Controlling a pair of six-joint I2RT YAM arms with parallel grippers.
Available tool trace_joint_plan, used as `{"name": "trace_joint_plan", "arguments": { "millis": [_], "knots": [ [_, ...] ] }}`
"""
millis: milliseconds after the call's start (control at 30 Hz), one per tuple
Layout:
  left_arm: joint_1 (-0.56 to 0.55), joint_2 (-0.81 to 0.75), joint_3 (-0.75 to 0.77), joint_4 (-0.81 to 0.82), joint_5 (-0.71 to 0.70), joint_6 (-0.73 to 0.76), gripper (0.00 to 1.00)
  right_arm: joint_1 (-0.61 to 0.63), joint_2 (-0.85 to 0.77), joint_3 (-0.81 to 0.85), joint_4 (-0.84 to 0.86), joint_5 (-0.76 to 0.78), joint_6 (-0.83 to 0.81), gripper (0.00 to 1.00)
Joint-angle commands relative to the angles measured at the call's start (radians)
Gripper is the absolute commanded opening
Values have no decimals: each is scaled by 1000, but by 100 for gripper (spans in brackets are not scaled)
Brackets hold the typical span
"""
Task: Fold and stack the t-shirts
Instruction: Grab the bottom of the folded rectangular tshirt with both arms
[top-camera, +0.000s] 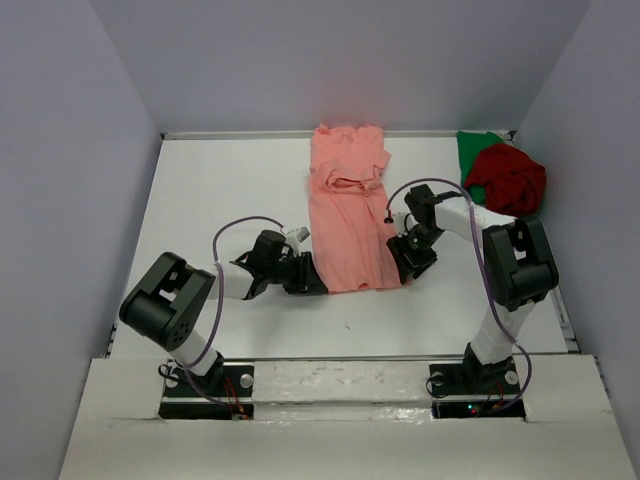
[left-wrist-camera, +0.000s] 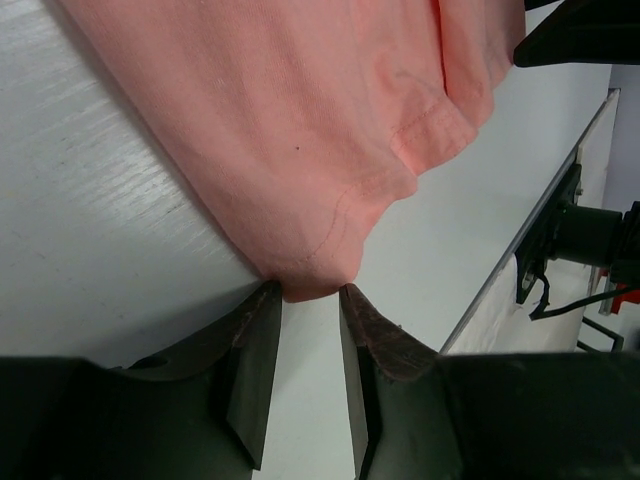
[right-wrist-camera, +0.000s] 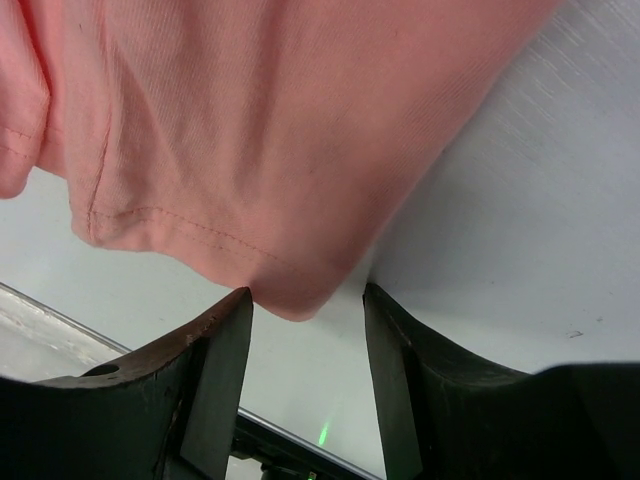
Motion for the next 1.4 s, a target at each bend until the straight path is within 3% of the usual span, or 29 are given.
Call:
{"name": "trace_joint_plan", "arguments": {
  "millis": [0,367,533,800,833,967,1367],
  "knots": [
    [-1,-42,18,2,26,-9,42,-7,24,-8,35,3,-10,54],
    [-3,-3,30,-1,28,-10,45,-7,30,-11,35,-3,-15,53],
    [-3,40,50,-1,40,-7,32,-7,26,-10,33,-11,-18,52],
    [-3,77,82,0,51,-4,35,-7,35,-10,32,-12,-28,52],
    [-3,79,84,0,52,-4,33,-7,36,-8,32,-14,-30,52],
    [-3,70,81,-1,54,7,0,-16,49,-11,30,-17,-30,49],
    [-6,-36,96,-49,81,100,0,-16,52,4,40,23,-24,49]
  ]
}}
